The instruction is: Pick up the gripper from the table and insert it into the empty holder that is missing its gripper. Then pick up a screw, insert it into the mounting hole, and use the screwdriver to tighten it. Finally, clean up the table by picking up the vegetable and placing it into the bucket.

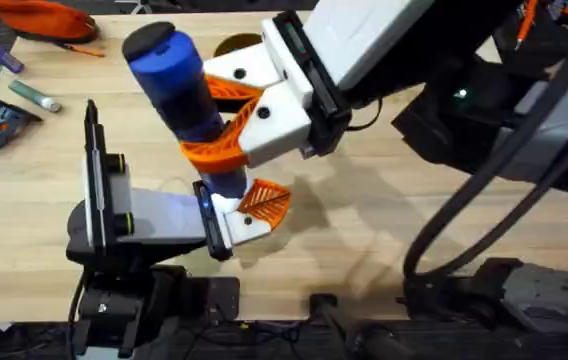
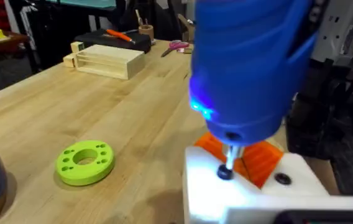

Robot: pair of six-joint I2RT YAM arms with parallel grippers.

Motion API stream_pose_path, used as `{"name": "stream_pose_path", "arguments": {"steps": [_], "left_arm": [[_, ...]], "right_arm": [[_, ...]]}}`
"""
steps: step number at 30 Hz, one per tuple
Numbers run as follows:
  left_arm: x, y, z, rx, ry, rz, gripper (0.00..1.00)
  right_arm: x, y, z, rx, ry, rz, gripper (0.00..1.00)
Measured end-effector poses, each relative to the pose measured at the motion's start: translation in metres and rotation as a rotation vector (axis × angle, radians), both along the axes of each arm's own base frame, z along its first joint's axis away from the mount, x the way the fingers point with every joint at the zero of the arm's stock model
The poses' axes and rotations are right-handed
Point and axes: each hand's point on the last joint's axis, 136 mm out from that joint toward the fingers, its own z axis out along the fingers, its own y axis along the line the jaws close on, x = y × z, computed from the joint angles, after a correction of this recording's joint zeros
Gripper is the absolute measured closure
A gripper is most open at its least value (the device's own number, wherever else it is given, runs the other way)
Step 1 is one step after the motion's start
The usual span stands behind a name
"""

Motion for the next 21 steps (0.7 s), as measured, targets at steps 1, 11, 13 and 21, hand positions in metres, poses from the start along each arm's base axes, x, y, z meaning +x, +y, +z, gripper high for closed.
{"name": "stream_pose_path", "arguments": {"steps": [1, 11, 13, 21], "left_arm": [[0.0000, 0.0000, 0.0000, 0.000, 0.000, 0.000, 0.985], [0.0000, 0.0000, 0.0000, 0.000, 0.000, 0.000, 0.985], [0.0000, 0.0000, 0.0000, 0.000, 0.000, 0.000, 0.985], [0.0000, 0.0000, 0.0000, 0.000, 0.000, 0.000, 0.985]], "right_arm": [[0.0001, 0.0000, 0.0001, 0.002, -0.003, -0.001, 0.975], [0.0001, 0.0000, 0.0002, 0.006, -0.014, -0.002, 0.975], [-0.0003, -0.0001, 0.0001, 0.005, -0.014, 0.001, 0.975], [0.0009, -0.0018, -0.0004, 0.003, -0.014, 0.003, 0.975]]}}
